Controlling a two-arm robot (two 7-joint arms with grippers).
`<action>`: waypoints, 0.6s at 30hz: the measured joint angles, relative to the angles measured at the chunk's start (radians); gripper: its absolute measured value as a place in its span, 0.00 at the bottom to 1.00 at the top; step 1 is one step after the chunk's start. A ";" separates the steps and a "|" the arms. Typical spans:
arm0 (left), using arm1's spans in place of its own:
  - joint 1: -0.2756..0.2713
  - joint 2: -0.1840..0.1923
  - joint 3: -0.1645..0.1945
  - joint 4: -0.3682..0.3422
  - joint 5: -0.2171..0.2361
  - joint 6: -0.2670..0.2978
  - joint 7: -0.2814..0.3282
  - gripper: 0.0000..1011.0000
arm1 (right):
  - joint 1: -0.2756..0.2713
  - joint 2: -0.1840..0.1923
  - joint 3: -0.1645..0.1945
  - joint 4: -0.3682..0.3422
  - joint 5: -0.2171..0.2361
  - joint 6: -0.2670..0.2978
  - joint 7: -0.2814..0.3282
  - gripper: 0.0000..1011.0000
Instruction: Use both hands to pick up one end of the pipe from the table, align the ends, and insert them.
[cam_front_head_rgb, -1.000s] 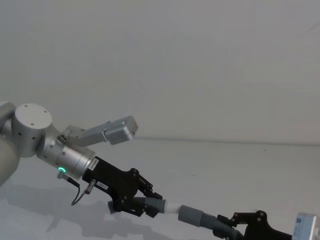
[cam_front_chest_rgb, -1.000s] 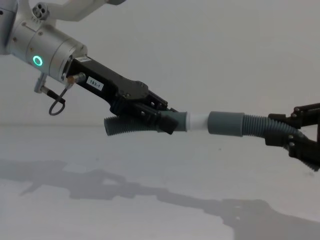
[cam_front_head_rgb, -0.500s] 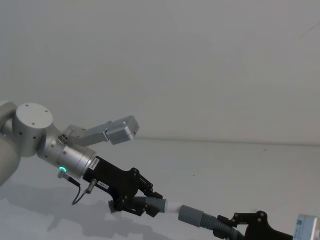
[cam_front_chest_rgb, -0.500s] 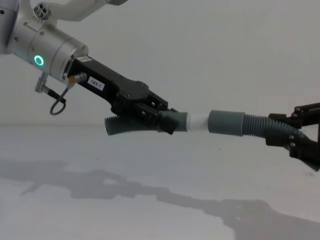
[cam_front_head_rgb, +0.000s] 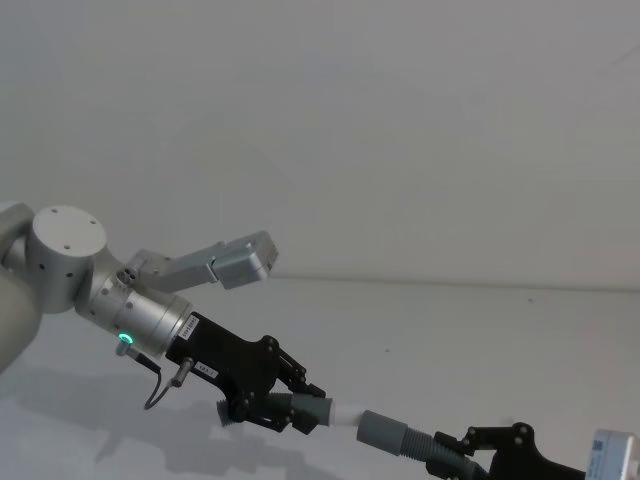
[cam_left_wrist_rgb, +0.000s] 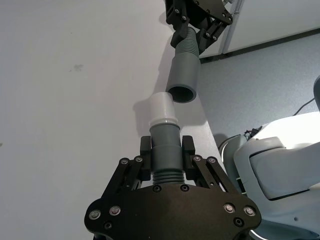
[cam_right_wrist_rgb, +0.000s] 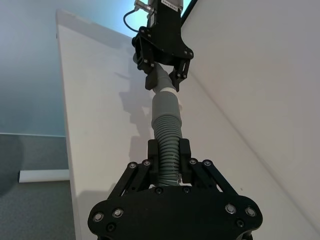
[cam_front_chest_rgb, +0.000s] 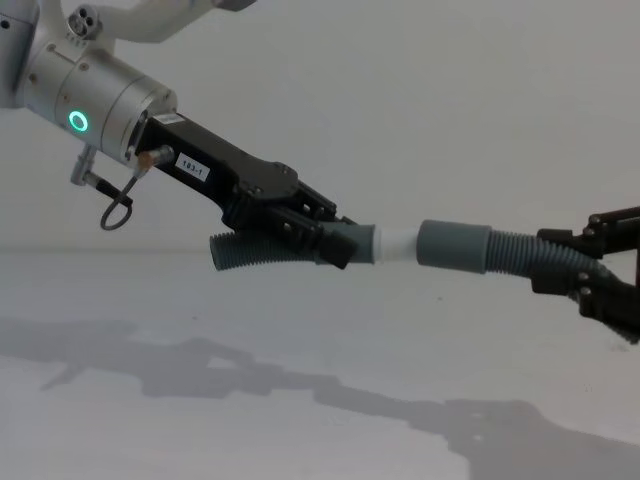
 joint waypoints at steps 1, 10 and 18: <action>0.000 -0.001 0.000 0.001 0.000 -0.001 -0.001 0.32 | 0.001 0.001 -0.001 0.000 0.000 0.002 0.001 0.21; -0.003 -0.005 -0.003 0.011 0.000 -0.008 -0.015 0.32 | 0.010 0.005 -0.010 0.007 -0.004 0.009 0.008 0.21; -0.006 -0.007 -0.004 0.017 0.001 -0.011 -0.027 0.32 | 0.019 0.007 -0.017 0.016 -0.007 0.015 0.013 0.21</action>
